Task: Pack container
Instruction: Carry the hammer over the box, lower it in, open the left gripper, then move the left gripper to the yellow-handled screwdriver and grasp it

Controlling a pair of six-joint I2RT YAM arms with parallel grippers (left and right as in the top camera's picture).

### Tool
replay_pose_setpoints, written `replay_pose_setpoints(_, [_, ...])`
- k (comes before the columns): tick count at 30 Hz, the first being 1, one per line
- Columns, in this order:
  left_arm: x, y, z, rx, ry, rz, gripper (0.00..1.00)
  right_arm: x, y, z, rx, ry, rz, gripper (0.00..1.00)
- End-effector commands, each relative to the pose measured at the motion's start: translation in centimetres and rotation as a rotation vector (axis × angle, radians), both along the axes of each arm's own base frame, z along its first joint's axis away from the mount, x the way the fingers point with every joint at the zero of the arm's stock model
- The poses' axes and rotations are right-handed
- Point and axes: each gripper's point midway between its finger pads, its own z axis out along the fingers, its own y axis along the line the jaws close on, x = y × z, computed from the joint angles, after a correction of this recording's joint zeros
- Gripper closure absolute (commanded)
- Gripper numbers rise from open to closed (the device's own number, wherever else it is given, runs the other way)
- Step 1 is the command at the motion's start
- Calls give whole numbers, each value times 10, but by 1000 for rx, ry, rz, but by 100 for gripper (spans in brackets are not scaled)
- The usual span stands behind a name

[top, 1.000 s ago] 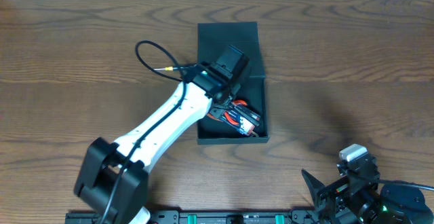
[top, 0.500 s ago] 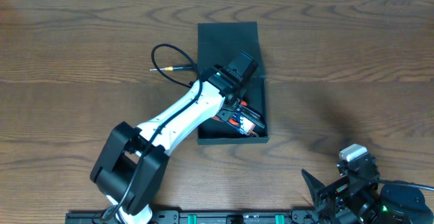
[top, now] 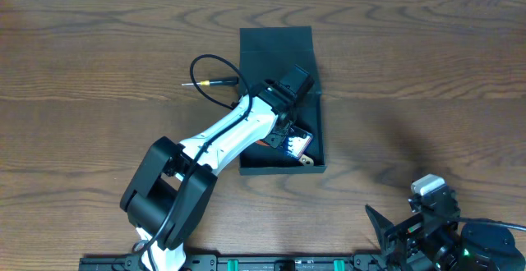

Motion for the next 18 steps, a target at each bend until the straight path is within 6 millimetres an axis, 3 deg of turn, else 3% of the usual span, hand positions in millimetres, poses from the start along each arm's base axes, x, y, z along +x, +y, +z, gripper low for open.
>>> replay_pose_setpoints(1, [11, 2, 39, -22, -103, 14, 69, 0, -1, 0, 10, 2, -15, 1])
replay_pose_setpoints(6, [17, 27, 99, 3, -270, 60, 68, 0, -1, 0, 10, 2, -15, 1])
replay_pose_setpoints(10, [26, 73, 149, 68, -408, 165, 62, 0, -1, 0, 10, 2, -15, 1])
replay_pose_setpoints(15, [46, 137, 177, 161, -374, 322, 61, 0, -1, 0, 10, 2, -15, 1])
replay_pose_setpoints(18, [74, 161, 190, 191, -361, 331, 47, 0, -1, 0, 10, 2, -15, 1])
